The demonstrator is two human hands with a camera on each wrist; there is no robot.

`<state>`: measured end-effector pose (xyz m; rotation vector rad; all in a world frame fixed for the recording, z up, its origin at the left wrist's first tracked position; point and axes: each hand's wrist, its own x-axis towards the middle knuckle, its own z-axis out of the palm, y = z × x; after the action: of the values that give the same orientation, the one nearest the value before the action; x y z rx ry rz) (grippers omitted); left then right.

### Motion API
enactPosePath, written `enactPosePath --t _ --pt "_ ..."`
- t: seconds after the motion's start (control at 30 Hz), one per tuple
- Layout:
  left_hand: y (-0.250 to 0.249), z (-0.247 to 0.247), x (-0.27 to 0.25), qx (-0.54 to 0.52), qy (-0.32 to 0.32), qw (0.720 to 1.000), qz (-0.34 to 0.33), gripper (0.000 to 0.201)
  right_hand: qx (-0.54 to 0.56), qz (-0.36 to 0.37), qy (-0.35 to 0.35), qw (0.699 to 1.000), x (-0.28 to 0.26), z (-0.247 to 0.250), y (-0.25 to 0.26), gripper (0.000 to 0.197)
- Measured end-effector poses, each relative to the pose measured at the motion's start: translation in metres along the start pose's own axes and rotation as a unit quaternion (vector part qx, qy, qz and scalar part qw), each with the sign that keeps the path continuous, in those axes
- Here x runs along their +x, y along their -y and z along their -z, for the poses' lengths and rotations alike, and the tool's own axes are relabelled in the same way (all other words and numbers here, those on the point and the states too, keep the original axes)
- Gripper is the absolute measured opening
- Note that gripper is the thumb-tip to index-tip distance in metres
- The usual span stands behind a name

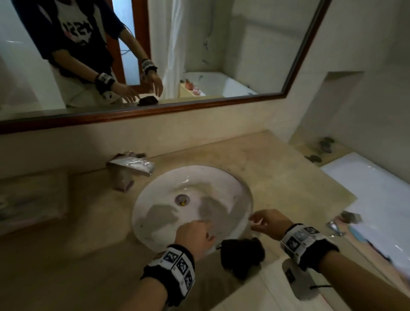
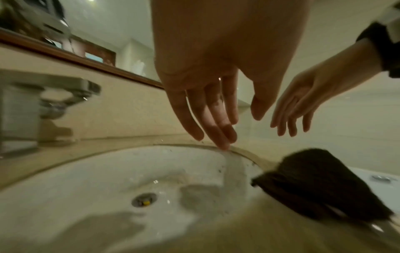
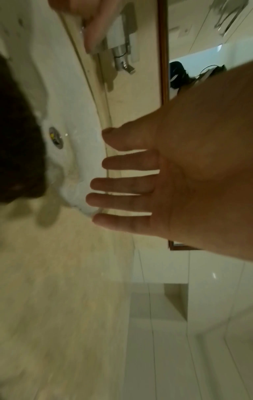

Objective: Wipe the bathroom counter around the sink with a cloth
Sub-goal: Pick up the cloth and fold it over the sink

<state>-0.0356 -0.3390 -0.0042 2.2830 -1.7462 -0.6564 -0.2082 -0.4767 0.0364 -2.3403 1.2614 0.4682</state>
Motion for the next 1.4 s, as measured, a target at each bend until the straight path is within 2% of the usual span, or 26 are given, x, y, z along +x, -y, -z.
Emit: enactPosePath --t 0.17,0.33,0.5,0.6,0.7,0.8,0.87,0.93,1.03,1.13,1.17,1.3,1.4 --pt "-0.023 -0.059 0.021 -0.057 0.110 0.992 0.035 0.055 0.016 -0.036 0.065 0.997 0.000 -0.039 -0.035 0.054" --pt "-0.037 -0.080 0.030 -0.058 0.141 0.986 0.060 0.066 0.058 0.012 0.050 0.997 0.008 -0.054 -0.038 0.054" --pt "-0.040 -0.081 0.029 -0.143 0.090 0.983 0.069 0.048 0.085 0.025 0.089 0.992 0.011 -0.050 -0.046 0.065" --pt "-0.040 -0.077 0.028 -0.194 0.063 0.977 0.056 0.029 0.089 0.004 0.118 0.989 0.013 -0.049 -0.050 0.056" --pt "-0.036 -0.073 0.029 -0.250 0.029 0.967 0.032 0.038 0.057 0.024 0.128 0.990 0.014 -0.044 -0.046 0.039" --pt "-0.027 -0.065 0.025 -0.267 0.003 0.964 0.014 0.042 0.058 0.047 0.117 0.990 0.017 -0.037 -0.035 0.036" --pt "-0.020 -0.057 0.021 -0.286 -0.013 0.958 0.026 0.039 0.071 0.070 0.095 0.990 0.020 -0.031 -0.023 0.037" --pt "-0.010 -0.048 0.016 -0.292 -0.022 0.954 0.058 0.036 0.079 0.103 0.064 0.990 0.022 -0.024 -0.009 0.032" --pt "0.006 -0.028 0.003 -0.275 -0.041 0.956 0.091 0.030 0.134 0.150 0.037 0.979 0.023 -0.011 0.022 0.034" --pt "0.022 -0.010 -0.015 -0.279 -0.030 0.953 0.113 0.061 0.183 0.210 0.026 0.960 0.022 -0.005 0.058 0.051" --pt "0.027 -0.004 -0.022 -0.290 -0.034 0.950 0.114 0.064 0.194 0.229 0.028 0.954 0.022 -0.005 0.072 0.057" --pt "0.053 0.015 -0.052 -0.346 -0.097 0.922 0.144 0.058 0.217 0.286 0.034 0.933 0.020 -0.010 0.128 0.071" --pt "0.075 0.024 -0.078 -0.434 -0.119 0.877 0.167 0.035 0.208 0.305 0.037 0.929 0.018 -0.018 0.167 0.068"
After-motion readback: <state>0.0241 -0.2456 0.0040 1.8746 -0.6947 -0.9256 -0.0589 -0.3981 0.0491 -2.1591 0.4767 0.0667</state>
